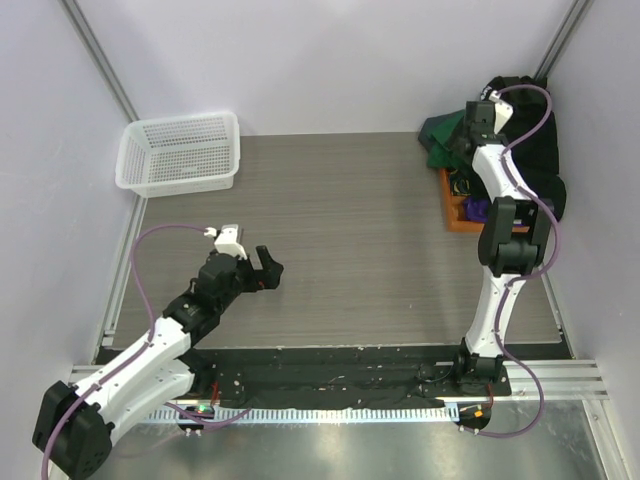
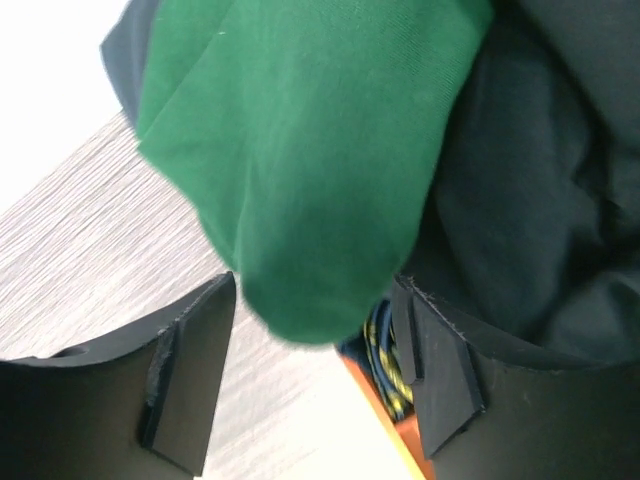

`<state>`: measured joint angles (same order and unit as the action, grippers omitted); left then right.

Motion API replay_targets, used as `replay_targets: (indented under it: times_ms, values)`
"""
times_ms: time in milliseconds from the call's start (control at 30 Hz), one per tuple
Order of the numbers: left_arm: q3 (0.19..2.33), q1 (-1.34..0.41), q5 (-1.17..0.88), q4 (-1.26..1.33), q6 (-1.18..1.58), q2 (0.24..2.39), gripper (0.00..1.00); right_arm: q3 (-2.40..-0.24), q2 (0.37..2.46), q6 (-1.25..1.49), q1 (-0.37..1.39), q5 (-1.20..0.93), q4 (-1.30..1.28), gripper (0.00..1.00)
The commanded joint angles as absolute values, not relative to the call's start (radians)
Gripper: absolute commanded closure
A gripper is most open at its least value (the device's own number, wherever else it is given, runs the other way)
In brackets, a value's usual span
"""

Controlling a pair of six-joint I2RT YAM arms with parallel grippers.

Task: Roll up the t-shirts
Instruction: Pick up the T-shirt and place it in the bin.

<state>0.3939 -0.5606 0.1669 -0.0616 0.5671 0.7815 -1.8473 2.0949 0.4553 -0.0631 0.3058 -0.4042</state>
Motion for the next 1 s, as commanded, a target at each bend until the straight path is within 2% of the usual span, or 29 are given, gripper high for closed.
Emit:
replay_targets:
  times_ms: [0,33,67,100,133,367,500,600,800,967]
  values:
    - [0.408,-0.557,0.156,-0.006,0.552,0.793,0.0,-1.956,2.17,0.48,-0.058,0.377,-0.376,0.32]
    - [0.41,-0.557,0.156,-0.006,0.552,0.795,0.0,-1.968,2.178,0.477,-0.06,0.38,-0.376,0.41]
    - [0.411,-0.557,0.155,-0.006,0.551,0.796,0.0,-1.977,2.18,0.471,-0.06,0.38,-0.38,0.68]
    - [0.411,-0.557,0.153,-0.006,0.549,0.798,0.0,-1.982,2.172,0.465,-0.058,0.383,-0.385,0.9]
    - [0.411,-0.557,0.155,-0.005,0.549,0.799,0.0,-1.971,2.134,0.463,-0.054,0.396,-0.387,0.99]
    - [0.407,-0.557,0.156,-0.006,0.548,0.784,0.0,-1.832,1.875,0.301,0.089,0.629,-0.314,0.99]
    - [0.407,-0.557,0.158,-0.008,0.546,0.788,0.01,-1.857,1.761,0.233,0.13,0.623,-0.331,0.99]
    - [0.408,-0.557,0.158,-0.008,0.545,0.788,0.0,-1.949,1.708,0.224,0.143,0.488,-0.426,0.99]
    - [0.413,-0.557,0.173,-0.027,0.545,0.782,0.0,-2.12,1.686,0.212,0.261,0.059,-0.629,0.99]
    - [0.408,-0.557,0.195,-0.049,0.543,0.733,0.0,-2.104,1.66,0.256,0.331,-0.332,-0.646,0.99]
